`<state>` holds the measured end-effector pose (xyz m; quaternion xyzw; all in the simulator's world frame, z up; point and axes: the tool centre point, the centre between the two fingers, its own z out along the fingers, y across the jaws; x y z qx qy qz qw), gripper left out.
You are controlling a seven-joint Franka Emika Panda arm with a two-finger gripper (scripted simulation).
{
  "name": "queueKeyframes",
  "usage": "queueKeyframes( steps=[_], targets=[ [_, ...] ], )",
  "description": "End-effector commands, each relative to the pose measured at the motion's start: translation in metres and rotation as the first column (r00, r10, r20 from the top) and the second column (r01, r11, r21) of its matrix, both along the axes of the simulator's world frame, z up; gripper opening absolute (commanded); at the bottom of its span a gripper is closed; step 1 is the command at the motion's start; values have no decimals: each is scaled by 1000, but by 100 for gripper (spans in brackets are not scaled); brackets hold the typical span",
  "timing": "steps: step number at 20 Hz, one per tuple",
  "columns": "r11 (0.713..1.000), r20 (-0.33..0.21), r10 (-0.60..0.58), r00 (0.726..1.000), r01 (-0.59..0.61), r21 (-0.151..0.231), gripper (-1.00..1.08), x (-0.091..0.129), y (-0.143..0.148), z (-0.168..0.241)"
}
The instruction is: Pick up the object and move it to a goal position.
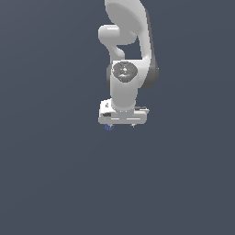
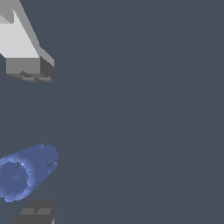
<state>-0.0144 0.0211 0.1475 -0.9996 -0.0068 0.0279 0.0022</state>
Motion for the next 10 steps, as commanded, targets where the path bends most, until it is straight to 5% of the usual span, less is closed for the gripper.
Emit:
queueKeyframes(
  steps=[1, 10],
  targets=[
    [1000, 0, 0, 1000, 0, 0, 100, 0, 0, 0],
    [999, 28, -39, 999, 38, 30, 100, 8, 4, 13]
  ],
)
